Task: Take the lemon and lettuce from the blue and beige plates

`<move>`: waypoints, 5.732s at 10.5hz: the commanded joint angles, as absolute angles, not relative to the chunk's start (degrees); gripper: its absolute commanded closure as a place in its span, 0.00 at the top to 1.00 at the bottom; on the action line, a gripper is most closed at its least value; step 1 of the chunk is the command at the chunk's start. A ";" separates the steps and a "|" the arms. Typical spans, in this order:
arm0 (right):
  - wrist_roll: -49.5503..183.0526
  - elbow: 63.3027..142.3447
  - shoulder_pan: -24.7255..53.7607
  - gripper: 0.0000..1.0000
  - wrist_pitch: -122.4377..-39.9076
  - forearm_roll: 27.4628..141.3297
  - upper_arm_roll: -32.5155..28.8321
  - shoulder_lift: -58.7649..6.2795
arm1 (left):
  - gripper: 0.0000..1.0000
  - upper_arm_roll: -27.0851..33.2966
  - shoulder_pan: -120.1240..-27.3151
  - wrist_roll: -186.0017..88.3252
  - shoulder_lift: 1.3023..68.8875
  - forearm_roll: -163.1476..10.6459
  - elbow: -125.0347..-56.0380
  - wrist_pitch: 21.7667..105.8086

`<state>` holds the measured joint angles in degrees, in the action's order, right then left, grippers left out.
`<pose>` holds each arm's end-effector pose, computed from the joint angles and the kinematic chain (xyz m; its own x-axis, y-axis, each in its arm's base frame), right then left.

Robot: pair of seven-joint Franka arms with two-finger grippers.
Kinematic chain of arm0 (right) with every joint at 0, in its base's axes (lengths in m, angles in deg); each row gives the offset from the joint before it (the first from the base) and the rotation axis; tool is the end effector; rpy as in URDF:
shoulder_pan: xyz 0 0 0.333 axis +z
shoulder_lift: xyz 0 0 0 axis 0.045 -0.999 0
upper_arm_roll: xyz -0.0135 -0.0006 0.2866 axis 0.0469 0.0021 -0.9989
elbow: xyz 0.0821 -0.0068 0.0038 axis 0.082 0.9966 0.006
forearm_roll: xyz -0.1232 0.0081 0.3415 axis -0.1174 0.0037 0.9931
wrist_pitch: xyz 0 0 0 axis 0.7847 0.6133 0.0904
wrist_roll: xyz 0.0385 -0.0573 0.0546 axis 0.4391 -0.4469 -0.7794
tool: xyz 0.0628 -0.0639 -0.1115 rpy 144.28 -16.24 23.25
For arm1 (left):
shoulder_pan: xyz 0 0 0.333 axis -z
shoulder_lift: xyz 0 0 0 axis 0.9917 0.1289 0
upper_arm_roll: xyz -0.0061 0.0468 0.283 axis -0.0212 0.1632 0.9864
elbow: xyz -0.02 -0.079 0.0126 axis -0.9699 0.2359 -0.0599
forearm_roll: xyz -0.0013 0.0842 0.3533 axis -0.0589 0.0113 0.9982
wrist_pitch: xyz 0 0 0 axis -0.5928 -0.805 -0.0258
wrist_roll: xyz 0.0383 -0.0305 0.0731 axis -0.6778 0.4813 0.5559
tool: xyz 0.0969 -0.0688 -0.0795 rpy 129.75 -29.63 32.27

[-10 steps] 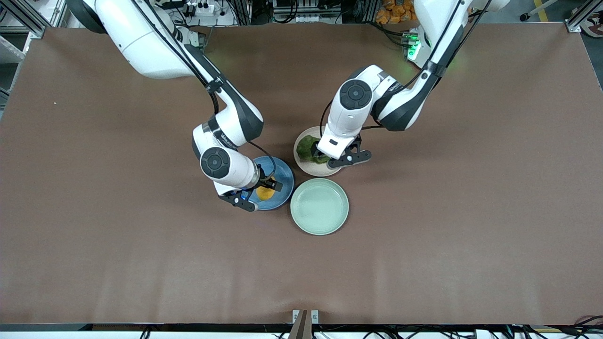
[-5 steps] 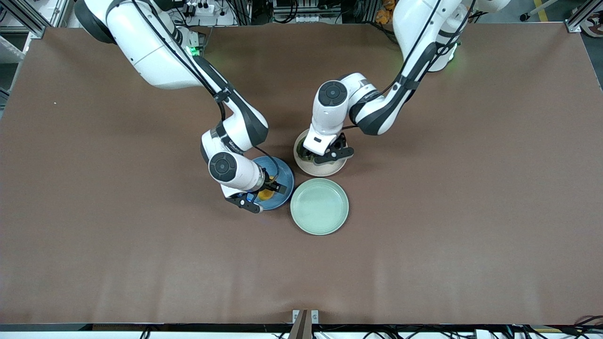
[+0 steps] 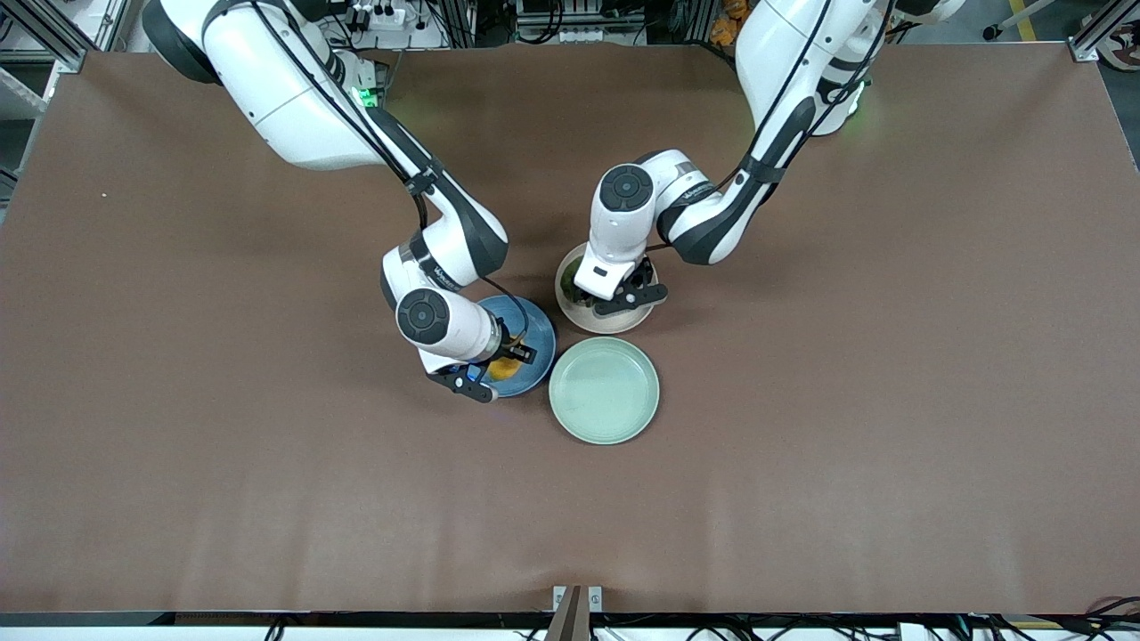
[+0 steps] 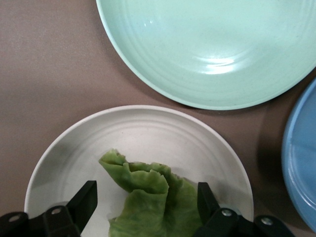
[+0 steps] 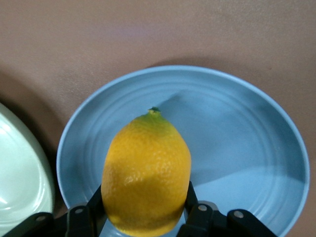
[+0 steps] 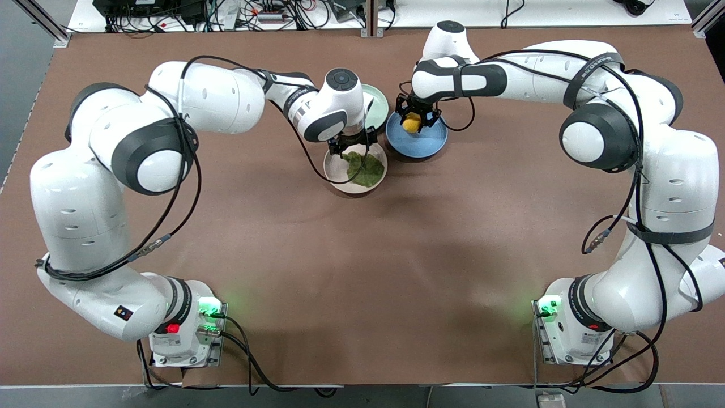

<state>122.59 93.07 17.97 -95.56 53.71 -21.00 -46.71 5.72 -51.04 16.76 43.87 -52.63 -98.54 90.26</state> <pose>0.5480 0.3620 0.1663 0.8939 -0.3882 -0.2242 -0.4191 -0.9012 -0.1103 0.4181 -0.4420 0.1670 0.9599 0.2792 0.0271 0.2776 -0.9594 0.0507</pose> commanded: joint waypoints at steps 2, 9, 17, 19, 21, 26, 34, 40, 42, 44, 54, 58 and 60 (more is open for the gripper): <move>122.07 91.78 15.01 0.09 -88.26 52.91 -21.44 -40.51 | 0.90 5.87 -50.60 18.45 45.51 -50.65 -97.61 90.68; 85.89 95.72 -5.89 0.00 -68.29 52.65 -20.13 -29.68 | 0.04 5.87 -49.81 20.56 46.39 -50.74 -97.17 90.59; 61.09 109.69 -10.92 0.00 -81.90 53.26 -13.88 -28.19 | 0.00 5.61 -54.18 20.48 31.82 -52.76 -95.50 75.84; 58.86 111.37 -11.11 0.00 -84.46 53.44 -13.27 -28.18 | 0.00 5.52 -59.19 15.67 28.56 -52.93 -93.85 72.85; 58.86 111.64 -11.02 0.00 -84.90 53.44 -13.27 -28.27 | 0.00 5.61 -65.51 3.93 28.19 -54.68 -90.07 67.59; 53.08 113.22 -12.42 0.00 -87.18 55.27 -12.40 -28.71 | 0.00 5.79 -81.34 -21.94 31.00 -56.98 -89.35 66.68; 53.33 112.70 -11.63 1.00 -86.49 55.55 -12.04 -28.80 | 0.00 6.14 -85.41 -24.18 38.48 -56.10 -89.26 70.73; 53.59 99.90 -11.19 1.00 -68.60 57.93 -11.86 -26.69 | 1.00 6.23 -85.58 -23.83 37.95 -56.10 -87.08 70.20; 54.11 92.26 -11.11 1.00 -61.73 57.83 -10.99 -26.51 | 1.00 6.23 -85.67 -23.91 35.59 -56.01 -86.45 69.94; 55.86 86.80 -10.24 1.00 -56.89 55.83 -11.07 -25.28 | 1.00 6.23 -85.67 -23.91 33.04 -56.01 -83.74 66.97; 66.95 83.08 -3.74 1.00 -47.11 49.31 -10.98 -7.71 | 1.00 5.52 -85.67 -26.55 18.10 -61.54 -78.28 49.11; 66.60 83.25 -2.14 1.00 -50.87 48.69 -11.16 -7.52 | 1.00 5.52 -85.67 -26.55 12.04 -62.33 -78.19 44.72; 66.68 83.34 -2.23 1.00 -51.51 48.69 -11.07 -7.44 | 1.00 6.14 -85.67 -26.46 11.67 -66.01 -78.01 44.27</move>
<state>66.26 82.46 -2.63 -50.81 49.53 -11.39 -8.35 5.62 -85.29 -24.90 12.64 -63.13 -77.32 44.87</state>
